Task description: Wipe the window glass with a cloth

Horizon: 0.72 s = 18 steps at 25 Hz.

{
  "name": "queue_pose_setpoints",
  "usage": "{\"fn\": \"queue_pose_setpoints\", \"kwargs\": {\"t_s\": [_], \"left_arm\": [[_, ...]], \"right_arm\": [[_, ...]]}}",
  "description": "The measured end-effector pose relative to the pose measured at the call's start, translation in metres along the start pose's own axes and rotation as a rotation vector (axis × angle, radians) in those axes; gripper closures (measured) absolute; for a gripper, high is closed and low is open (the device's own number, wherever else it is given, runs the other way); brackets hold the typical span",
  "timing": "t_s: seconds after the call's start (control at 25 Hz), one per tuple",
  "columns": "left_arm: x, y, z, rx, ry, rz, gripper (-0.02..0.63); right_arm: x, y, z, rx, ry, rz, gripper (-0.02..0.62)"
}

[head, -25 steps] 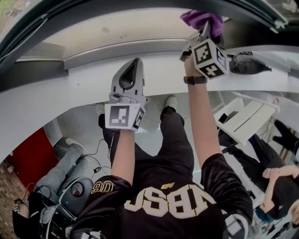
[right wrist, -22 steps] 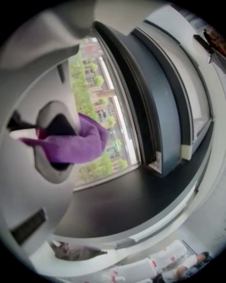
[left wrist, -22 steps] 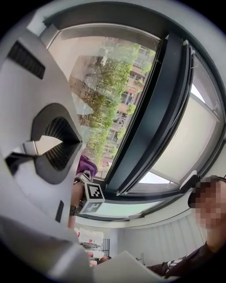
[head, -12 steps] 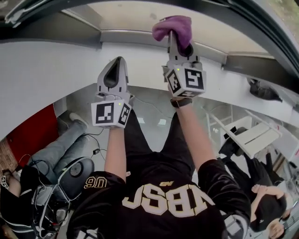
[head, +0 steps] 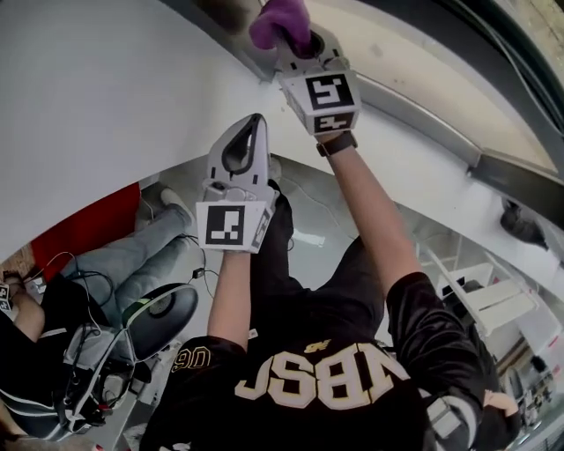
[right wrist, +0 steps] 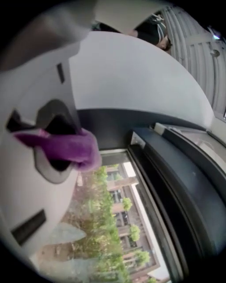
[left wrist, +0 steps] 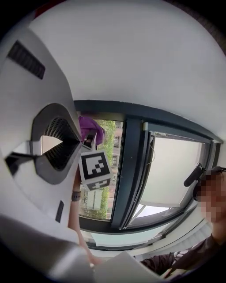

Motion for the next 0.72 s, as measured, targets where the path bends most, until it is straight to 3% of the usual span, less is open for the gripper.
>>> {"fn": "queue_pose_setpoints", "kwargs": {"t_s": [0.12,0.28,0.52,0.72], "left_arm": [[-0.002,0.008,-0.001,0.036,-0.013,-0.003,0.588],[-0.012,-0.009,0.001,0.041,-0.01,0.031,0.588],[-0.039,-0.098,0.0,0.071,-0.027,0.126,0.588],[-0.066,-0.202,-0.003,0.108,-0.048,0.242,0.588]], "right_arm": [[-0.034,0.004,0.004,0.081,0.043,-0.035,0.558],[-0.015,-0.03,-0.004,0.015,0.021,0.037,0.558],[0.098,-0.123,0.003,-0.051,0.001,0.203,0.558],[0.21,-0.202,-0.019,-0.013,-0.045,0.32,0.558]]}}
Point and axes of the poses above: the fingertips, and each gripper's own axes: x backward along the fingers, y to its left, z out of its underside, the point moved 5 cm from there along x, backward along the fingers, and after that the axes turned 12 degrees about -x, right-handed, at the moved point
